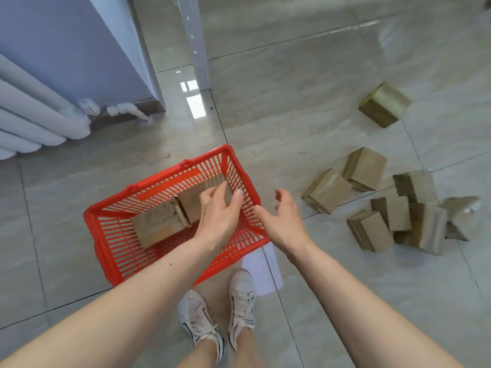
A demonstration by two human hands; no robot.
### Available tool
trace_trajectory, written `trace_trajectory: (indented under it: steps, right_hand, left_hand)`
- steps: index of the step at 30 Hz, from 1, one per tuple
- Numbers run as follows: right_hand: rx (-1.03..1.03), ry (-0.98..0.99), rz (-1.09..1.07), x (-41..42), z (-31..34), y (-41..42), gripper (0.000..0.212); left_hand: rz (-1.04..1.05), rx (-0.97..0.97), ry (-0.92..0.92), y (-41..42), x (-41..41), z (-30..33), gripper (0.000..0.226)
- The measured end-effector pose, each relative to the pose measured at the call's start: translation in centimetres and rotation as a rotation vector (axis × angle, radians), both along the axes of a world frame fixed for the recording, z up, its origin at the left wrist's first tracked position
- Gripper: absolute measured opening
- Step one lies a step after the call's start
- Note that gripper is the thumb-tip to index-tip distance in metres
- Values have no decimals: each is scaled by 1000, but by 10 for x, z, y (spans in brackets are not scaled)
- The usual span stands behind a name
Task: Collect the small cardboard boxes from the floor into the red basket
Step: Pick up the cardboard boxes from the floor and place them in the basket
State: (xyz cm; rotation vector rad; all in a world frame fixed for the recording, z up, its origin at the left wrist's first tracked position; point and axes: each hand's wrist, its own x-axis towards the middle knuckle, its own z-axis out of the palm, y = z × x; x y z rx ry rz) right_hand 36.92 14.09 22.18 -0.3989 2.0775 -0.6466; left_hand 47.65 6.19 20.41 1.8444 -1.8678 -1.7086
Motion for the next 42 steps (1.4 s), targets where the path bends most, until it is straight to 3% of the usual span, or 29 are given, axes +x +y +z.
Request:
trace_trajectory:
  steps: [7, 16, 26, 42]
  right_hand:
    - [-22, 40, -359, -59, 63, 82, 56]
    - [3, 72, -458, -146, 94, 199, 46]
    - [26, 92, -581, -256, 104, 333, 48]
    - [-23, 84, -791, -386, 102, 395, 50]
  left_hand:
    - [-121, -24, 61, 55, -68, 66, 54]
    - [-214, 8, 164, 145, -155, 101, 33]
    - [-256, 34, 177, 257, -274, 116, 32]
    - [-467, -11, 132, 284, -439, 116, 16]
